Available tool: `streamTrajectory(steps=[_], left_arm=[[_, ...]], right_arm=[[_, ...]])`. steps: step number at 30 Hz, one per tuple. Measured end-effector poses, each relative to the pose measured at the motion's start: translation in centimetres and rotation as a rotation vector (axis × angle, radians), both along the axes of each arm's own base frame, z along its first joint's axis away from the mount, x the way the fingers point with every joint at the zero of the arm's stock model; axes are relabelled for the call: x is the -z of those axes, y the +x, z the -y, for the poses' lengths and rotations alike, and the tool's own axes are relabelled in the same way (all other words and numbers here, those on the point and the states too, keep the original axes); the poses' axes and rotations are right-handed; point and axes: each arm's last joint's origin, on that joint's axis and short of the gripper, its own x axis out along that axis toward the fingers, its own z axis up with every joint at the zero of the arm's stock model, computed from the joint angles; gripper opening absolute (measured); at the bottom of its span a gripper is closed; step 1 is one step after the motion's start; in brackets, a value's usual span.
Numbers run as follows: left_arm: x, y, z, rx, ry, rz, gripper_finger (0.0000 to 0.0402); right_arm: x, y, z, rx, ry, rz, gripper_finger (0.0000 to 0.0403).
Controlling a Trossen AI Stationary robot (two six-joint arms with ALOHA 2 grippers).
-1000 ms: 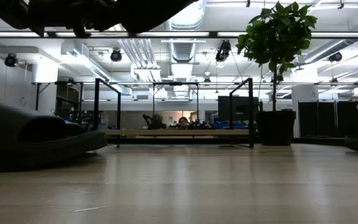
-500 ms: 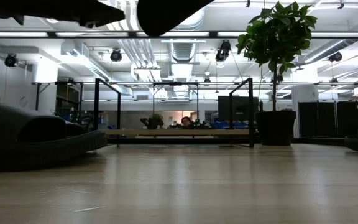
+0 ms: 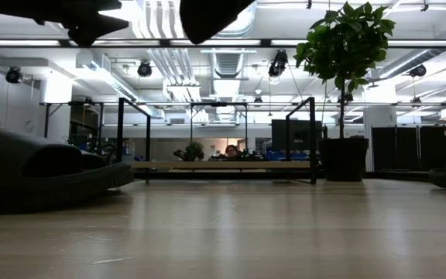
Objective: Pick and place slides into the shelf
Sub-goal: Put the black slide on the shelf
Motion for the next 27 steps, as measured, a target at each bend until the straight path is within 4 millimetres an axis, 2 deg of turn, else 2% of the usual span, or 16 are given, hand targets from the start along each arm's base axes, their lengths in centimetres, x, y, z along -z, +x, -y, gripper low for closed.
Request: streamTrajectory(steps=[5, 12, 15, 22, 27], left_arm=[[-0.1, -1.2, 0.2, 0.009, -0.009, 0.018, 0.0239], [0.0, -2.6, 0.5, 0.015, -0.038, 0.029, 0.0239], [0.2, -3.1, 0.6, 0.030, -0.039, 0.022, 0.0239], [0.5, -3.9, 0.7, 0.031, -0.061, 0.015, 0.0239], [0.7, -4.1, 0.8, 0.031, -0.062, 0.016, 0.0239]], right_arm=[[-0.2, 2.6, -1.0, 0.009, 0.034, 0.015, 0.0049], [-0.2, 6.5, -2.9, 0.252, -0.020, -0.015, 0.0049], [0.2, 7.9, -3.7, 0.270, -0.029, -0.023, 0.0049], [1.5, 10.1, -4.6, 0.273, -0.029, -0.031, 0.0049], [3.7, 11.4, -4.6, 0.311, -0.041, -0.062, 0.0049]])
